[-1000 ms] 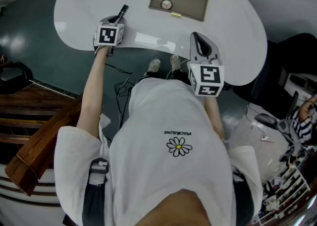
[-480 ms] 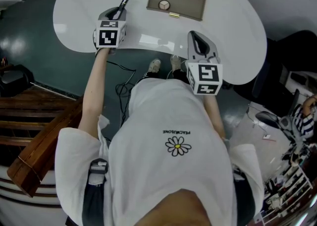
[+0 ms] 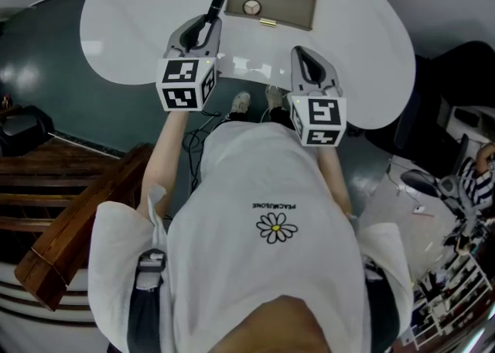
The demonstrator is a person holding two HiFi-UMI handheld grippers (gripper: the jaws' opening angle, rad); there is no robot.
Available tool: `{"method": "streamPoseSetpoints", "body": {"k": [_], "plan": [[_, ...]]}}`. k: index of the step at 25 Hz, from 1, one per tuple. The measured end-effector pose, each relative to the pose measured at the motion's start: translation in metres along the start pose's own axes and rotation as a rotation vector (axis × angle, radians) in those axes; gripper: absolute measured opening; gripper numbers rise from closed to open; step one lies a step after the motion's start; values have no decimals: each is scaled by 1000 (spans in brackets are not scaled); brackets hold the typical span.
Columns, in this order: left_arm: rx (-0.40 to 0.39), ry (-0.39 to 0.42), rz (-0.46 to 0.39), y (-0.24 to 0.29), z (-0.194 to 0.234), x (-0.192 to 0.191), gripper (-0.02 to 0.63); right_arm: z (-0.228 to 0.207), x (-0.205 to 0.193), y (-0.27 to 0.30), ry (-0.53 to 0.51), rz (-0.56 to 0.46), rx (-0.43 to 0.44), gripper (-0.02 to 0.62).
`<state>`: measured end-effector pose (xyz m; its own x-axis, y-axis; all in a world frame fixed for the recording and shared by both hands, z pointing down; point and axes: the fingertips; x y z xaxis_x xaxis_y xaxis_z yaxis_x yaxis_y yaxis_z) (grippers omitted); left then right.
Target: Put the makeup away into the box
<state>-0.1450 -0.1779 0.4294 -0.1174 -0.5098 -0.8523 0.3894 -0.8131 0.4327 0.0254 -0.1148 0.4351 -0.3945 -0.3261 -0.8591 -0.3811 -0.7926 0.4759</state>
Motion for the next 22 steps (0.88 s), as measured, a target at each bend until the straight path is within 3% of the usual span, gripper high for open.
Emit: {"method": "streamPoseSetpoints", "body": {"k": [2,4,13,17,22], "plan": [[-30,-35,-61,-12,-15,3,101,-1,0,-1,2,2,-3,29],[-28,-18,-95,-21,-22,2,101,-1,-1,0,2,2,-1,29],[3,35,-90,-29,-28,-10,101,-3,-6,1,-1,2,6,29],[7,38,-51,-14,-26,-6,101,-5,-4,0,6,-5,-2,29],[17,103,28,20,-21,8,101,-10,-6,-2,28,-8,-17,29]]}}
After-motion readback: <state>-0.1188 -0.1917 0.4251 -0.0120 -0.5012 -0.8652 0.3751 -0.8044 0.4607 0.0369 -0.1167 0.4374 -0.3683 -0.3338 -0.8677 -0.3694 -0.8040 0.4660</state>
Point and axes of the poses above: the fingertips, and each gripper's own axes: y forward along the fingers, z to its left, x out of its top, and after that the axes turned 14 degrees about -y, right-handed
